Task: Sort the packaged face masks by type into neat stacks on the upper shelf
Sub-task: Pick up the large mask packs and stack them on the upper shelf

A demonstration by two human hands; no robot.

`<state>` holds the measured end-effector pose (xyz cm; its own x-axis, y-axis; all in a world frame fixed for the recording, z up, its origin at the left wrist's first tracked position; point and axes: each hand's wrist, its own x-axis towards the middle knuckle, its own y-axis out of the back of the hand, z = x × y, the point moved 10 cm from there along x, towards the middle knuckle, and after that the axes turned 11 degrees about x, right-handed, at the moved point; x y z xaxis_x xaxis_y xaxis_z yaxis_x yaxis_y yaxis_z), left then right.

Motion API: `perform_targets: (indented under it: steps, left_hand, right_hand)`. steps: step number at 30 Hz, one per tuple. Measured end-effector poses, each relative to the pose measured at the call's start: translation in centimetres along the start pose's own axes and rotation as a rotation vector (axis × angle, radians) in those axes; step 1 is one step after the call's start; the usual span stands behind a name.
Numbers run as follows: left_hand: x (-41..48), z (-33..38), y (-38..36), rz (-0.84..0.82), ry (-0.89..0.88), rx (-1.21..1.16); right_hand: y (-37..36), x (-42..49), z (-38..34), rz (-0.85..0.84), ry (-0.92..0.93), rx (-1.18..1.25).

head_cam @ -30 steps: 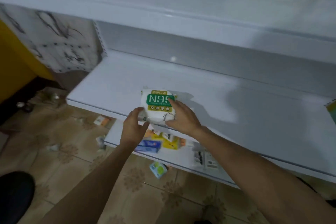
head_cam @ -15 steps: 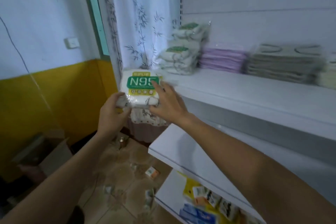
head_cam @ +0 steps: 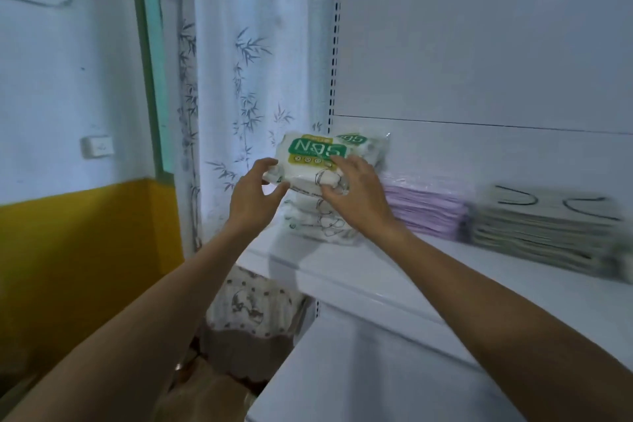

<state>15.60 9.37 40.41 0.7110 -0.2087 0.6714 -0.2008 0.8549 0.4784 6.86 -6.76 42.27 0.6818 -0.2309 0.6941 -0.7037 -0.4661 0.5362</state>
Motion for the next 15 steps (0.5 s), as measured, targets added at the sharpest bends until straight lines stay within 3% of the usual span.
perform_targets:
  steps: [2, 5, 9, 11, 15]
  left_hand:
    - [1.4, -0.9, -2.0, -0.028, -0.007, 0.025]
    - [2.2, -4.1, -5.7, -0.194, 0.077, 0.071]
    - [1.7, -5.7, -9.0, -0.394, 0.020, -0.003]
    - [1.8, -5.1, -10.1, -0.474, -0.046, -0.051]
    - [2.3, -4.2, -10.3, -0.479, -0.091, -0.220]
  right_hand:
    - [0.0, 0.5, 1.4, 0.054, -0.017, -0.062]
    - [-2.1, 0.7, 5.1, -0.029, -0.176, -0.148]
    - [-4.5, -0.8, 7.9, -0.087, -0.327, 0.151]
    - [-4.6, -1.1, 8.2, -0.050, -0.320, 0.168]
    - [-3.6, -1.8, 8.5, 0.122, -0.345, 0.239]
